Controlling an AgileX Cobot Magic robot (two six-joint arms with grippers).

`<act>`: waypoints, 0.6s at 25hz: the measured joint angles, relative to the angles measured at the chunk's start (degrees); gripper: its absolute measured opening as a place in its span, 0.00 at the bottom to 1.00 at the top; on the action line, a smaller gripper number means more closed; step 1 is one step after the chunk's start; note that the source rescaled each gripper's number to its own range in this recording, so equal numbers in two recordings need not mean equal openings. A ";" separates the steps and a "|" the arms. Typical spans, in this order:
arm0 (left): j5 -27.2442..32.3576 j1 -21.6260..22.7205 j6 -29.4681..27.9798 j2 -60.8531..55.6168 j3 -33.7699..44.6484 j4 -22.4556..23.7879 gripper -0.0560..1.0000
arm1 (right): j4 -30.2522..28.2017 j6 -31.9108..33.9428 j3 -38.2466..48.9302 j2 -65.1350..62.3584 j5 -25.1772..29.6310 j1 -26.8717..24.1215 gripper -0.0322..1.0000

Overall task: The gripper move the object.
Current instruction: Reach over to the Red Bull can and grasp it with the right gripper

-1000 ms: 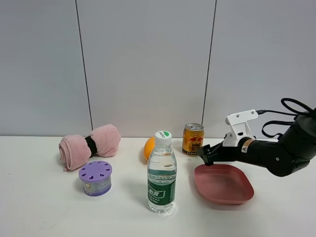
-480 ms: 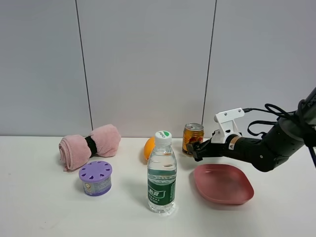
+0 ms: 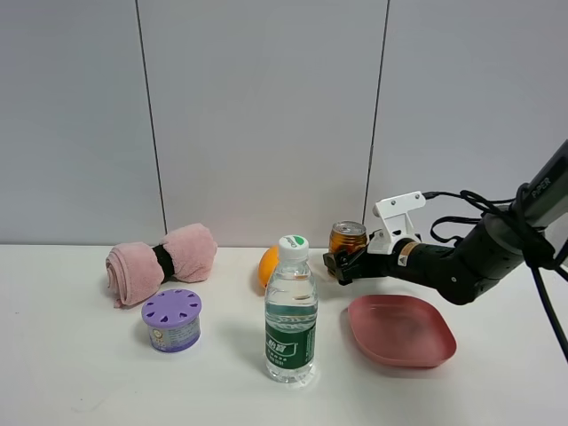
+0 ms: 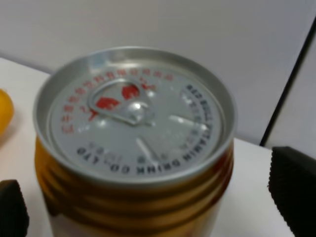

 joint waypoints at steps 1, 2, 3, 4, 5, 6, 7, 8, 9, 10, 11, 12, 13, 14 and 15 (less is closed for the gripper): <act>0.00 0.00 0.00 0.00 0.00 0.00 1.00 | -0.15 0.14 -0.35 0.21 0.00 0.00 1.00; 0.00 0.00 0.00 0.00 0.00 0.00 1.00 | -0.28 0.31 -0.63 0.42 0.06 0.04 1.00; 0.00 0.00 0.00 0.00 0.00 0.00 1.00 | -0.45 0.31 -0.91 0.57 0.24 0.11 1.00; 0.00 0.00 0.00 0.00 0.00 0.00 1.00 | -0.59 0.31 -1.08 0.61 0.45 0.24 1.00; 0.00 0.00 0.00 0.00 0.00 0.00 1.00 | -0.63 0.31 -1.40 0.69 0.52 0.42 1.00; 0.00 0.00 0.00 0.00 0.00 0.00 1.00 | -0.63 0.31 -1.73 0.69 0.56 0.52 1.00; 0.00 0.00 0.00 0.00 0.00 0.00 1.00 | -0.75 0.31 -2.04 0.69 0.62 0.59 1.00; 0.00 0.00 0.00 0.00 0.00 0.00 1.00 | -0.81 0.31 -2.27 0.69 0.62 0.63 1.00; 0.00 0.00 0.00 0.00 0.00 0.00 1.00 | -0.86 0.31 -2.38 0.69 0.62 0.63 1.00; 0.00 0.00 0.00 0.00 0.00 0.00 1.00 | -0.98 0.31 -2.38 0.69 0.62 0.63 0.99; 0.00 0.00 0.00 0.00 0.00 0.00 1.00 | -0.98 0.31 -2.38 0.69 0.62 0.63 0.99; 0.00 0.00 0.00 0.00 0.00 0.00 1.00 | -0.98 0.31 -2.38 0.69 0.62 0.63 0.97; 0.00 0.00 0.00 0.00 0.00 0.00 1.00 | -1.03 0.31 -2.38 0.69 0.68 0.63 0.94; 0.00 0.00 0.00 0.00 0.00 0.00 1.00 | -1.03 0.31 -2.38 0.69 0.81 0.63 0.89; 0.00 0.00 0.00 0.00 0.00 0.00 1.00 | -1.03 0.31 -2.38 0.69 0.83 0.63 0.83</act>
